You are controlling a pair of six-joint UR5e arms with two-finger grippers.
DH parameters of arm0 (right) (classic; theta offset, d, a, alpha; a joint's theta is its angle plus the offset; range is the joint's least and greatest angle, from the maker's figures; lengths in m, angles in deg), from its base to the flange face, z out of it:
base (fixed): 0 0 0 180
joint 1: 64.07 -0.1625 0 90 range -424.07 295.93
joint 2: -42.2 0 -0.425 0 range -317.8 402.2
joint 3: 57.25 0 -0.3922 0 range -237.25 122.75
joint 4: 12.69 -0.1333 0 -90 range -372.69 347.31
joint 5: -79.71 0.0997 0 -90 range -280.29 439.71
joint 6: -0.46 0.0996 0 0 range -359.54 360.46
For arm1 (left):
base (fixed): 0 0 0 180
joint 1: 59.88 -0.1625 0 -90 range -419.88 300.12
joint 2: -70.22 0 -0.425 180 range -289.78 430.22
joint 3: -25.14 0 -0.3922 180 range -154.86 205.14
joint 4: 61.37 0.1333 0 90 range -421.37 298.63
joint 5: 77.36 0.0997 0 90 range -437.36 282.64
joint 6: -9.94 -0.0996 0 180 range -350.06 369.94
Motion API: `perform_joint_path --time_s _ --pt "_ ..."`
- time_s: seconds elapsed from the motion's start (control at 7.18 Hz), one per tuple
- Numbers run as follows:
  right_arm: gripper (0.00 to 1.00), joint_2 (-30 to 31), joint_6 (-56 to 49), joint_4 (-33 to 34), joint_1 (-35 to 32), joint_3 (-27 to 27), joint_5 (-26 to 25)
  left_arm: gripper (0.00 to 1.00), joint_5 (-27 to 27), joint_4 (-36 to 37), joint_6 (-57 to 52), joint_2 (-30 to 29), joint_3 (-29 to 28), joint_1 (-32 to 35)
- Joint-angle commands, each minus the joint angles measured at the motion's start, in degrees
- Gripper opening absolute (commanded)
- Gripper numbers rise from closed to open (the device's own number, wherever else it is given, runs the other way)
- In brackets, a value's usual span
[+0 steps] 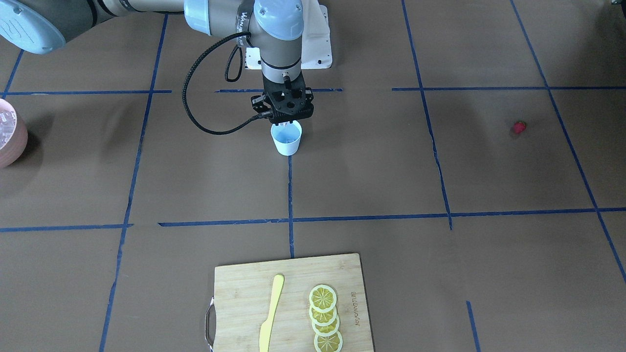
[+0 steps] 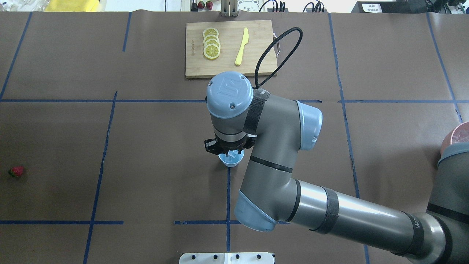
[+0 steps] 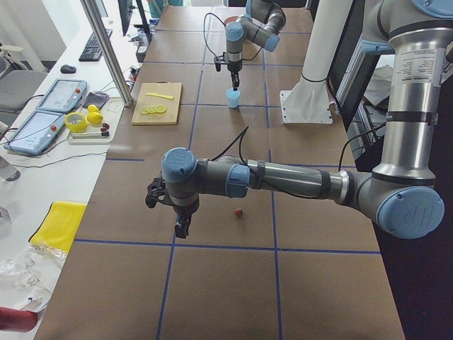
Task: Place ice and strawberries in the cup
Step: 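Carry the second ice cube with the right gripper over the cup, then open the right gripper to drop the ice cube into the cup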
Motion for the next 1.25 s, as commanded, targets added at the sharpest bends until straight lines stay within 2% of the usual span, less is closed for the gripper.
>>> perform_joint_path --time_s 0.0,0.14,0.42,0.56,0.7,0.84,1.11 --pt "0.01 -0.2 -0.1 -1.0 0.1 0.9 -0.1 1.00 0.0 0.0 0.0 0.0 0.0 0.0" --pt "0.08 -0.2 -0.2 -1.1 0.1 0.8 -0.1 1.00 0.0 0.0 0.0 0.0 0.0 0.0" --pt "0.80 -0.1 -0.4 -1.2 0.1 0.2 0.0 1.00 0.1 -0.3 0.0 0.0 -0.2 0.0" --pt "0.87 -0.2 -0.2 -1.3 0.1 0.2 -0.1 1.00 0.0 -0.4 0.0 0.0 -0.2 0.0" --pt "0.88 -0.2 -0.1 -1.3 0.1 0.2 -0.1 1.00 0.0 -0.5 0.0 0.0 -0.2 0.0" --pt "0.98 -0.1 -0.1 -1.3 0.1 0.1 -0.2 1.00 0.0 -0.4 0.0 0.0 0.0 0.0" --pt "0.99 0.2 -0.2 0.9 -2.1 -4.7 0.4 1.00 0.1 -0.5 0.0 -0.1 0.0 -0.1"
